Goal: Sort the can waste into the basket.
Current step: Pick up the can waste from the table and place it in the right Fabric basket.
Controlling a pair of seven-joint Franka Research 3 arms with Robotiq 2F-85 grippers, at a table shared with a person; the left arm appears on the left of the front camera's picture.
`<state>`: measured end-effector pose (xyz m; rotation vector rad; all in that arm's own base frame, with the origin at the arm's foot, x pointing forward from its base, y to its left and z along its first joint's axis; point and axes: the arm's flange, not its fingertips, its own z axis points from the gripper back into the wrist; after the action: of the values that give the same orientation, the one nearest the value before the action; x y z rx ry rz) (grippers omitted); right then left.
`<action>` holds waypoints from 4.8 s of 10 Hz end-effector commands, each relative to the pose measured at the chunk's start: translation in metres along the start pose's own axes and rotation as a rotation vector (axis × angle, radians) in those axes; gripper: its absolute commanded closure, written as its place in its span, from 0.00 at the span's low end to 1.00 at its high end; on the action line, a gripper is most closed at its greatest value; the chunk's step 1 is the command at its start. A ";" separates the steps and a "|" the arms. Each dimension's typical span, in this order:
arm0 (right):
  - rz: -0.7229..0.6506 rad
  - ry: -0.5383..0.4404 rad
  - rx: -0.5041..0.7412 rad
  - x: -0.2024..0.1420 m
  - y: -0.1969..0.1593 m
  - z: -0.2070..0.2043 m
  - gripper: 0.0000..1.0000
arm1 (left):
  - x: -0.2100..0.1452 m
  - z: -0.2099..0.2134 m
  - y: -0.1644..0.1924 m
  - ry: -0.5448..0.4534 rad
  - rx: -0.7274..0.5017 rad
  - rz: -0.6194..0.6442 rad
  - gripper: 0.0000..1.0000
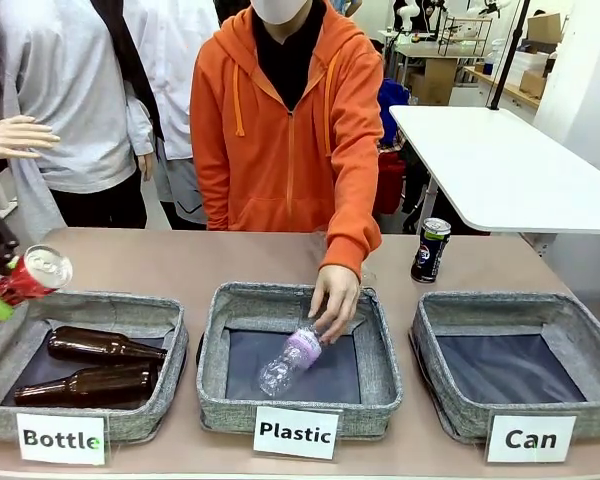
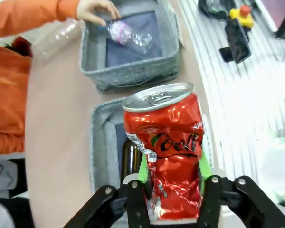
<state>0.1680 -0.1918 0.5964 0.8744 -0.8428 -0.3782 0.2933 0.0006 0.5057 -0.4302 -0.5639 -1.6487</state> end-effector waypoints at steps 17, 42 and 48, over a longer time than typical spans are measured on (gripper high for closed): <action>-0.070 0.303 -0.371 -0.009 -0.098 0.073 0.00 | 0.397 -0.451 0.293 0.031 -0.565 -0.548 0.56; -0.016 0.247 -0.328 -0.003 -0.067 0.030 0.00 | 0.442 -0.375 0.194 -0.048 -0.579 -0.058 0.00; 0.160 0.478 -0.251 0.010 0.013 -0.147 0.00 | 0.311 -0.151 0.091 -0.168 -0.238 0.294 0.00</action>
<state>0.2657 -0.1193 0.5617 0.6147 -0.4176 -0.1169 0.4726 -0.4690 0.6274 -0.8390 -0.3214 -1.4810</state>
